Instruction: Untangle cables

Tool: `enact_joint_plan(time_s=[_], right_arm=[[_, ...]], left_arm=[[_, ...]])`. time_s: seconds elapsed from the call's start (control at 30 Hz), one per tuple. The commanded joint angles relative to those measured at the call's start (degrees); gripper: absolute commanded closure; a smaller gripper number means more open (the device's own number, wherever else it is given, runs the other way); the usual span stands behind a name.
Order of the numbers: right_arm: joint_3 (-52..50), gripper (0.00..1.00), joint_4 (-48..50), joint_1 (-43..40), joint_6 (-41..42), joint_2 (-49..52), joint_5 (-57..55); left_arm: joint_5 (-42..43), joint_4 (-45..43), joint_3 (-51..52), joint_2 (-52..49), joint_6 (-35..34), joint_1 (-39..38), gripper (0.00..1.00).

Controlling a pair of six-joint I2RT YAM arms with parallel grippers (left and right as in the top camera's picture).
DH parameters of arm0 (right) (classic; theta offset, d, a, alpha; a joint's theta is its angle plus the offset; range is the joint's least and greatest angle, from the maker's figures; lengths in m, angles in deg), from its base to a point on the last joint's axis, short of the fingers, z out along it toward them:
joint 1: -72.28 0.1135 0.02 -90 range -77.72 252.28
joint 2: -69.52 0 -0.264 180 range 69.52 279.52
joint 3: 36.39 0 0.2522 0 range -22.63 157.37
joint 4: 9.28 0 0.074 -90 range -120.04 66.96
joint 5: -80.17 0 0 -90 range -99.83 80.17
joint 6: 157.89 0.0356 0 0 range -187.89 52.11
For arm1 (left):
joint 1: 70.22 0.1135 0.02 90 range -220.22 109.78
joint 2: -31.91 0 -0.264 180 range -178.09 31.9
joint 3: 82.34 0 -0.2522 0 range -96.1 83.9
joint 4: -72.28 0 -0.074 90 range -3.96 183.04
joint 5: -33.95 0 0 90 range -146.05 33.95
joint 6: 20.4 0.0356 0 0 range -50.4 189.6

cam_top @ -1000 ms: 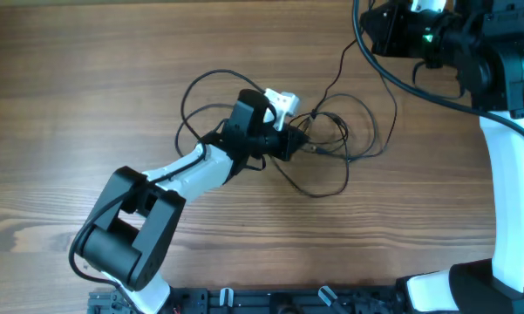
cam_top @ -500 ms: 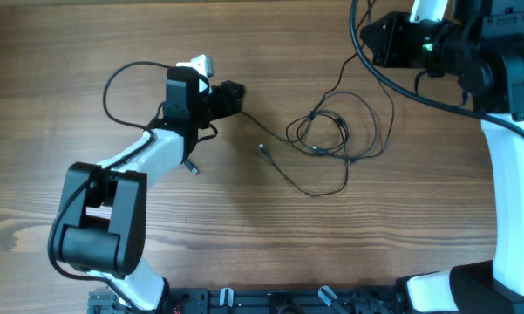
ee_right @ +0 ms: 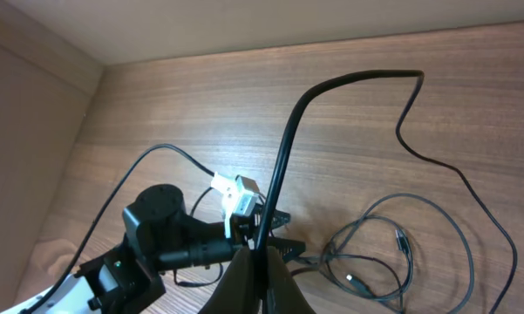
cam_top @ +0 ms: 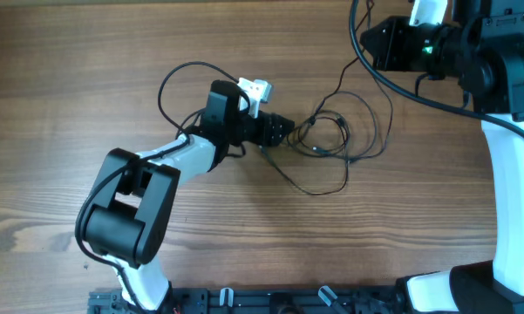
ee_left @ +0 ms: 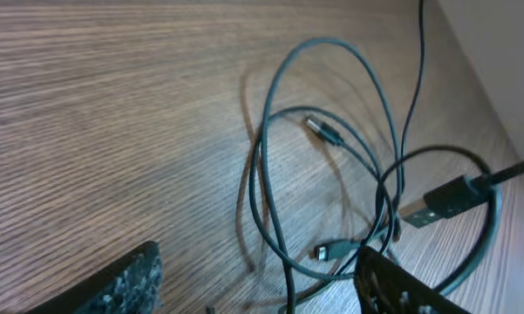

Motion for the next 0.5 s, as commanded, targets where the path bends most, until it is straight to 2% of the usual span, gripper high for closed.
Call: enact_joint_plan(time_s=[0.0,0.07,0.23,0.47], right_arm=[[1.27,0.95,0.00,0.17,0.37,-1.70,1.14],[1.27,0.95,0.00,0.17,0.35,-1.70,1.09],[1.27,0.96,0.00,0.17,0.37,-1.70,1.07],[1.27,0.95,0.04,0.17,1.20,-1.70,1.09]], left_arm=[[5.66,-0.15,0.24,-1.68,5.95,-0.04,0.32],[12.39,-0.63,0.24,-1.68,8.72,-0.04,0.36],[26.27,-3.21,0.24,-1.68,11.54,0.07,0.34],[26.73,-1.84,0.26,-1.77,12.39,0.00,0.33]])
